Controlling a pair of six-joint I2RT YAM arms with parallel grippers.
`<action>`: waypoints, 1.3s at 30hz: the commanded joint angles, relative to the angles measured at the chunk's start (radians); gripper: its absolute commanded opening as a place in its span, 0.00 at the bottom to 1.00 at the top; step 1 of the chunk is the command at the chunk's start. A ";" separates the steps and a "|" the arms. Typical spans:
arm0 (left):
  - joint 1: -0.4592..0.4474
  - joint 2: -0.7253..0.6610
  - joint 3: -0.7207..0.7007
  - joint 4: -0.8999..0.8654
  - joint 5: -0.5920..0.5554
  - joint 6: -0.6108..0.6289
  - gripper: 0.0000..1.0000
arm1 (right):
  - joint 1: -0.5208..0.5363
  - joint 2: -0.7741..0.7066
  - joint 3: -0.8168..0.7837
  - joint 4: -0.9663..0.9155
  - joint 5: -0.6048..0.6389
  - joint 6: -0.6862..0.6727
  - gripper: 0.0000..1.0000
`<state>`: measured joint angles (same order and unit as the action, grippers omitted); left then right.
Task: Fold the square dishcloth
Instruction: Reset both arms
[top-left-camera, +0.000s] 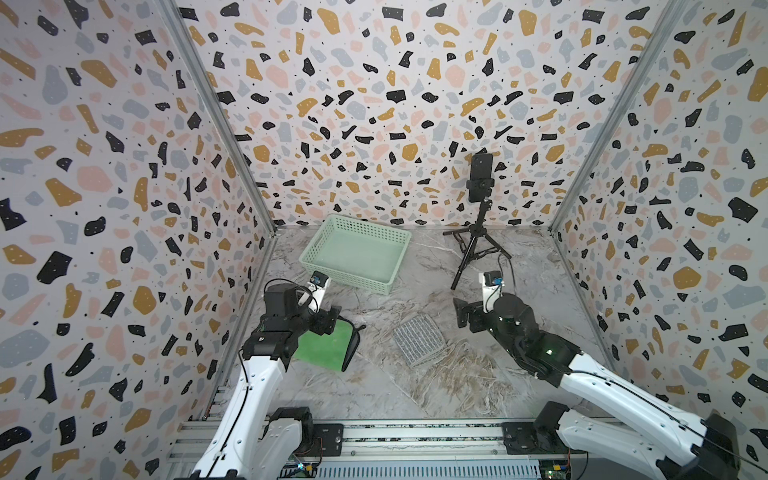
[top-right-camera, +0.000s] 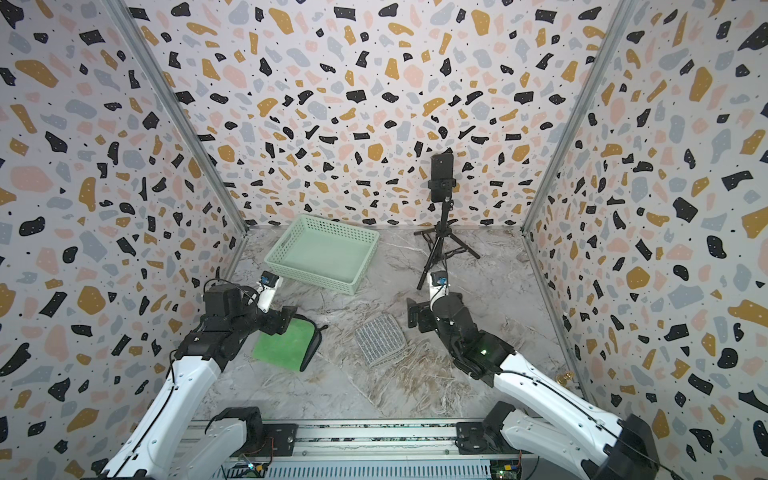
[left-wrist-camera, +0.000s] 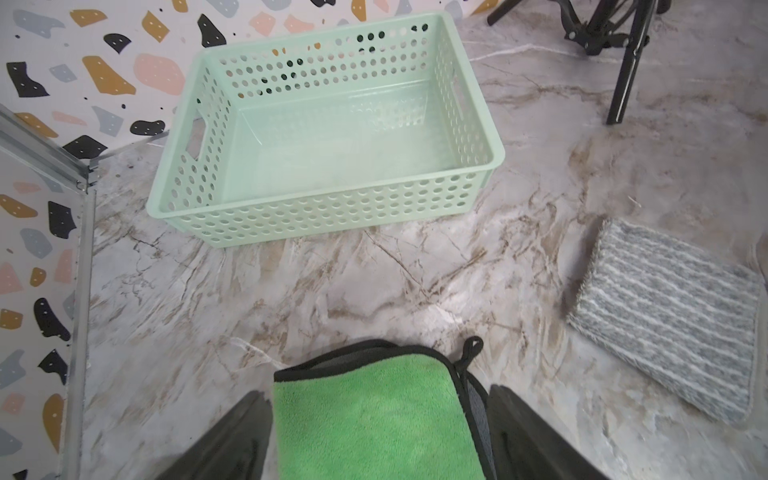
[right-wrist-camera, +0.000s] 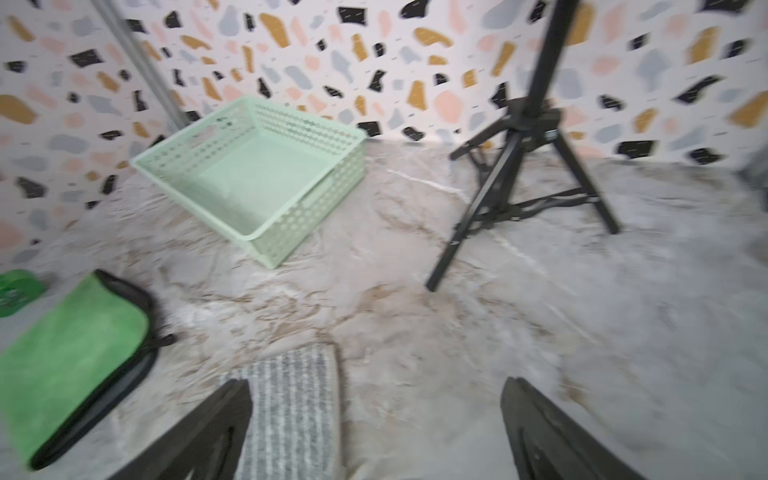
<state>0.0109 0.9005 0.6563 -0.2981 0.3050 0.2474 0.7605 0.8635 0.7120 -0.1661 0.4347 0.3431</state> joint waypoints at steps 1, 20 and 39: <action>0.004 0.038 -0.084 0.298 -0.013 -0.128 0.86 | -0.068 -0.080 0.003 -0.171 0.233 -0.068 1.00; 0.003 0.428 -0.430 1.241 -0.047 -0.146 0.87 | -0.512 0.235 -0.526 0.865 0.234 -0.241 1.00; 0.003 0.532 -0.333 1.152 -0.065 -0.160 0.89 | -0.648 0.624 -0.431 1.159 -0.103 -0.364 1.00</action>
<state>0.0113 1.4475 0.3061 0.8219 0.2440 0.0917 0.1326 1.5486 0.2058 1.0649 0.3634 -0.0292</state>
